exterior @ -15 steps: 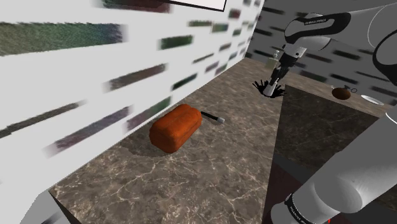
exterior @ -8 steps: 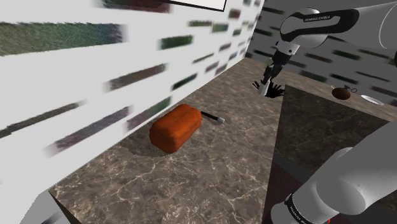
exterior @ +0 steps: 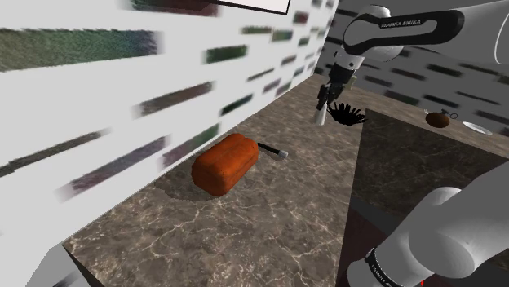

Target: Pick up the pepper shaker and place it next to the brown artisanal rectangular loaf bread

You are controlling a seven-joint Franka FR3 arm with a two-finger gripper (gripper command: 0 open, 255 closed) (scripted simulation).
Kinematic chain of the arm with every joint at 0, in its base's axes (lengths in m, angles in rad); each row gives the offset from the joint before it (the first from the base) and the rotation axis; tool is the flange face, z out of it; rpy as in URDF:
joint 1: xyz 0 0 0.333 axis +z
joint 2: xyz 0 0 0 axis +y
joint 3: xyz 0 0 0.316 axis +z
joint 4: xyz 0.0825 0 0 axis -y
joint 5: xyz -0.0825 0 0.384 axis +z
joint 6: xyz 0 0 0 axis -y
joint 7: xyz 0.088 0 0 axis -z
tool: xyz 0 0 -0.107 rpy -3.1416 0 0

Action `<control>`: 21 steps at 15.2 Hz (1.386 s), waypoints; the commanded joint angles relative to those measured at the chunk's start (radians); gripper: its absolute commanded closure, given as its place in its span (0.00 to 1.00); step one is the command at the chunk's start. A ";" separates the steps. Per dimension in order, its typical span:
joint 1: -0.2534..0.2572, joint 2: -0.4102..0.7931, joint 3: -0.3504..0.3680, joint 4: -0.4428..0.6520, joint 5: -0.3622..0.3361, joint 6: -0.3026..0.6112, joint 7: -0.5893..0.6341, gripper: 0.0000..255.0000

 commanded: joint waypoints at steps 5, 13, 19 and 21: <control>0.055 -0.015 0.094 -0.020 0.005 0.009 0.149 1.00; 0.135 0.024 0.213 0.010 0.025 0.020 0.337 1.00; 0.149 0.047 0.232 -0.034 0.030 0.087 0.367 1.00; 0.149 0.052 0.231 -0.056 0.031 0.114 0.366 1.00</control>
